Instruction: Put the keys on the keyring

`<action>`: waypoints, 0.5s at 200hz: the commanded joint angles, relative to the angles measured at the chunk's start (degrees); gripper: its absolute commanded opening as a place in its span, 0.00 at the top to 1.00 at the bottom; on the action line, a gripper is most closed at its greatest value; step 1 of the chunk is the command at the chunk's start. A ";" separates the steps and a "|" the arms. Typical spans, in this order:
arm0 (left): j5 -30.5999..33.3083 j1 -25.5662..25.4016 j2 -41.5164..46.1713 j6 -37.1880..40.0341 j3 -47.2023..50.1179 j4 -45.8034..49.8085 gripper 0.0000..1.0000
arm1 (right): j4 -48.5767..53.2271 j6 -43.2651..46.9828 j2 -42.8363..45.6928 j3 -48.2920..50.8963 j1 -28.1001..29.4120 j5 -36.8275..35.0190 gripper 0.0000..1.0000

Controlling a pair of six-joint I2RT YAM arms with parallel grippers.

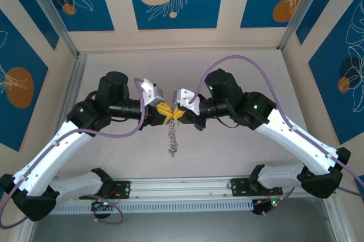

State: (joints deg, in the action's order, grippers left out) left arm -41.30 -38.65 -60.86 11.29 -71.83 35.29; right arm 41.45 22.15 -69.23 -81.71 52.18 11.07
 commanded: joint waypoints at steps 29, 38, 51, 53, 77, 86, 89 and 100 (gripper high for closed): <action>-0.26 -0.28 -1.38 3.08 -0.35 3.90 0.90 | -2.52 1.49 -0.28 -4.38 0.94 1.42 1.00; -0.28 -0.28 -1.16 3.11 -0.09 3.83 0.90 | -2.43 1.58 -0.38 -4.44 0.97 1.20 1.00; -0.27 -0.24 -0.91 3.21 0.36 3.82 0.90 | -2.51 1.65 -0.51 -4.48 0.98 1.05 1.00; -0.23 -0.20 -0.88 3.21 0.37 3.82 0.90 | -2.51 1.71 -0.54 -4.44 0.94 1.03 1.00; -0.36 -0.28 -0.66 3.10 0.66 3.96 0.90 | -2.76 1.79 -0.64 -4.22 0.96 0.70 1.00; -0.36 -0.24 -0.57 3.12 0.80 4.06 0.90 | -2.98 1.75 -0.58 -4.14 0.90 0.60 1.00; -0.36 -0.25 -0.57 3.12 0.75 4.08 0.90 | -2.99 1.75 -0.56 -4.08 0.83 0.65 1.00; -0.36 -0.27 -0.49 3.11 0.87 4.22 0.90 | -3.26 1.67 -0.44 -3.86 0.64 0.67 1.00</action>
State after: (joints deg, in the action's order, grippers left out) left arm -41.71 -38.65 -61.30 12.64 -71.83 37.04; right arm 42.94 22.98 -70.39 -82.52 52.40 10.20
